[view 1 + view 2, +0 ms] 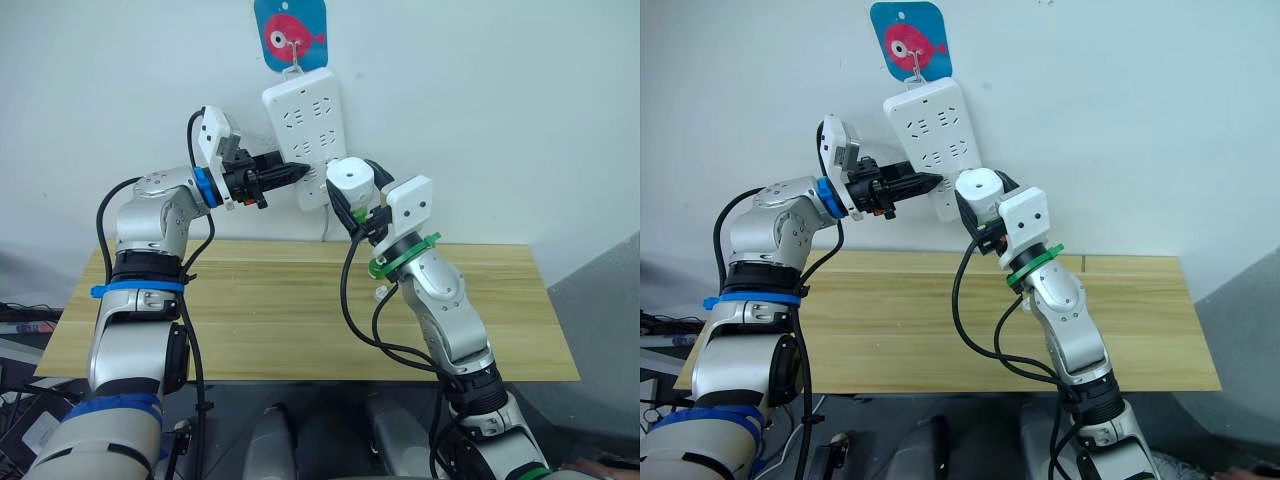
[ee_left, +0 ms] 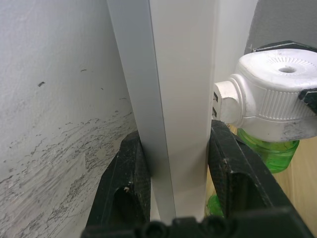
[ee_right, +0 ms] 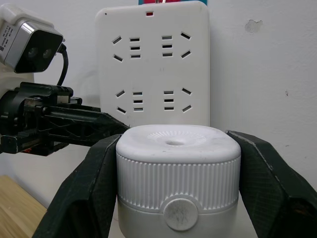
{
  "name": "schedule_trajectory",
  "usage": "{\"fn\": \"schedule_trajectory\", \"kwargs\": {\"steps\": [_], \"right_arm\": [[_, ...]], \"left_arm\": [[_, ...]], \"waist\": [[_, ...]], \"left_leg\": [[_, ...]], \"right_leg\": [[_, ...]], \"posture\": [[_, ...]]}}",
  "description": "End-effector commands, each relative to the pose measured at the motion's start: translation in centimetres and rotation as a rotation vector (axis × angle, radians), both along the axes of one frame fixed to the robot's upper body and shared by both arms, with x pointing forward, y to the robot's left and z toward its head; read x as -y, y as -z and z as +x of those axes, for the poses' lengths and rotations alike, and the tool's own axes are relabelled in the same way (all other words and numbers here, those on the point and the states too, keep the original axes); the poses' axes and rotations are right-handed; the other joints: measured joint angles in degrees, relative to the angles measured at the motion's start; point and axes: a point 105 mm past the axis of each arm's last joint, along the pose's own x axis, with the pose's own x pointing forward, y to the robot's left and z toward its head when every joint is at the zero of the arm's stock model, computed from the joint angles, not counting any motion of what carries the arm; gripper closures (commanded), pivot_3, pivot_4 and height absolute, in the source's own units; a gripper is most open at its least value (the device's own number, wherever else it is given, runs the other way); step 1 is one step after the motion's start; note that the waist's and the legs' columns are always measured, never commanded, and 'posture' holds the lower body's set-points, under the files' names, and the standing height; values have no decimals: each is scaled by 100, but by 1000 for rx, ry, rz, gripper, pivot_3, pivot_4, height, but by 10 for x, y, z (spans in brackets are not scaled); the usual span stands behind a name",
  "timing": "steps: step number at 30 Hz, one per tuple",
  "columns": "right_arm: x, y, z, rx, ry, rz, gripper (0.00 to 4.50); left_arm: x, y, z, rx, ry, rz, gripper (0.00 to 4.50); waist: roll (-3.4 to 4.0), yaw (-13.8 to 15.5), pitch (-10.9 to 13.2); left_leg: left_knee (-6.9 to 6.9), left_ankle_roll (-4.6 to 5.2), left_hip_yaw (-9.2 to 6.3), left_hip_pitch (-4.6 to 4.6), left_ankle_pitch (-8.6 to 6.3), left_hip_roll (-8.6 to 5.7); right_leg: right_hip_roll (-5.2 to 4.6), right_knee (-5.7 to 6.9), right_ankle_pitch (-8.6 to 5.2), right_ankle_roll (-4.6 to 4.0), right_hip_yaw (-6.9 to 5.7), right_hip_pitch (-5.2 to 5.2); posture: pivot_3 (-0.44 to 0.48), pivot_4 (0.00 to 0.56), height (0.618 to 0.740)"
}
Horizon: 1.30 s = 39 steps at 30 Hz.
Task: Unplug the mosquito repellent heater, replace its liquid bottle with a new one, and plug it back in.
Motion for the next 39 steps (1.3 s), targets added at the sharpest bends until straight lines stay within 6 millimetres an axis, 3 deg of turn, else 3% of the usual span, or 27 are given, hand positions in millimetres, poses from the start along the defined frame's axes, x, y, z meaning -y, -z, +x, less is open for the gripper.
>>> {"fn": "schedule_trajectory", "kwargs": {"steps": [1,39], "right_arm": [[2,-9,-1,30,12,19,1511],[3,-15,-10,25,-5,52,1511]], "left_arm": [[-7,-9,-1,19,-19,-22,3151],[-9,-5,-2,12,-16,-8,3151]], "waist": [[0,0,0],[0,3,0]], "left_leg": [[0,0,0,0,0,0],[-1,0,0,0,0,0]], "right_leg": [[0,0,0,0,0,0],[0,0,0,0,-1,0]], "posture": [[-170,202,704],[-166,206,704]]}}
